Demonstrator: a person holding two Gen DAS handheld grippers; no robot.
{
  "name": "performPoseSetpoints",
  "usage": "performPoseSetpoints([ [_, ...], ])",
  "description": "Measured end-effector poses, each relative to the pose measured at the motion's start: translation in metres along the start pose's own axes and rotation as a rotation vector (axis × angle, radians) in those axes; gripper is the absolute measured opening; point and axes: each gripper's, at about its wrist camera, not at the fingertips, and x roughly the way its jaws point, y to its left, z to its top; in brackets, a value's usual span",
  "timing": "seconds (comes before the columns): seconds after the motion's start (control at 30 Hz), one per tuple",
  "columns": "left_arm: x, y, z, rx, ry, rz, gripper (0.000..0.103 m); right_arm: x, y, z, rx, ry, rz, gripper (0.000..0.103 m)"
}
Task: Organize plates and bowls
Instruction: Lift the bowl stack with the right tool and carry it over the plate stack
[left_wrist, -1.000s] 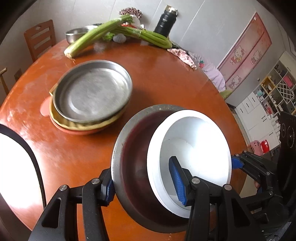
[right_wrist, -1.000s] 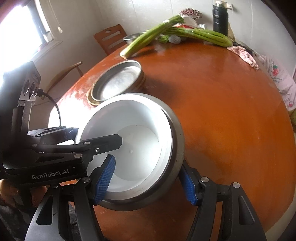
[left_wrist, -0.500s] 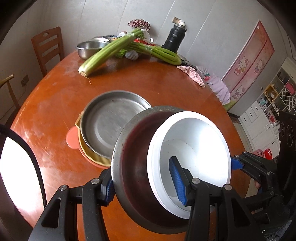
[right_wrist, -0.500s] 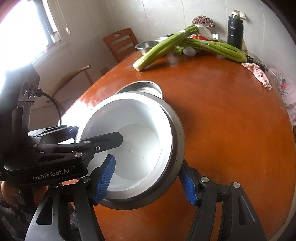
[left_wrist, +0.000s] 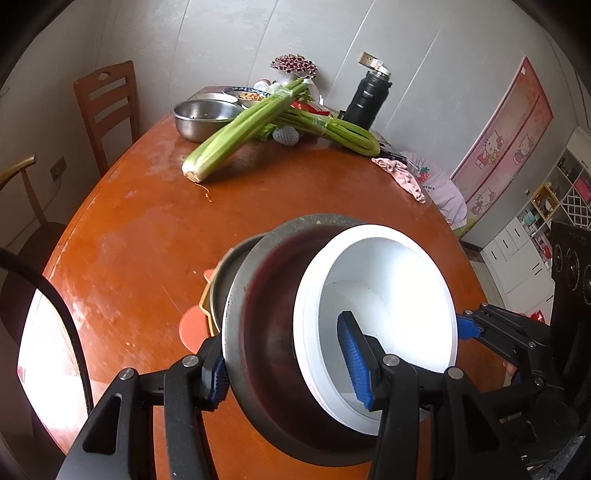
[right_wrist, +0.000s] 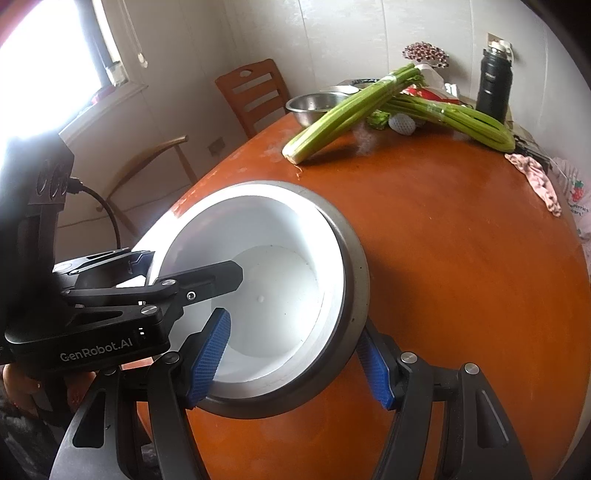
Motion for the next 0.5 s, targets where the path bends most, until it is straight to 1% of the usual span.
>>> performPoseSetpoints([
  [0.27, 0.007, 0.018, 0.014, -0.018, -0.008, -0.016, 0.051, 0.014, 0.006, 0.020, -0.021, 0.012, -0.010, 0.070],
  [0.5, 0.018, 0.026, 0.020, -0.028, -0.001, -0.035, 0.051, 0.023, 0.005, 0.029, -0.029, 0.024, -0.027, 0.070],
])
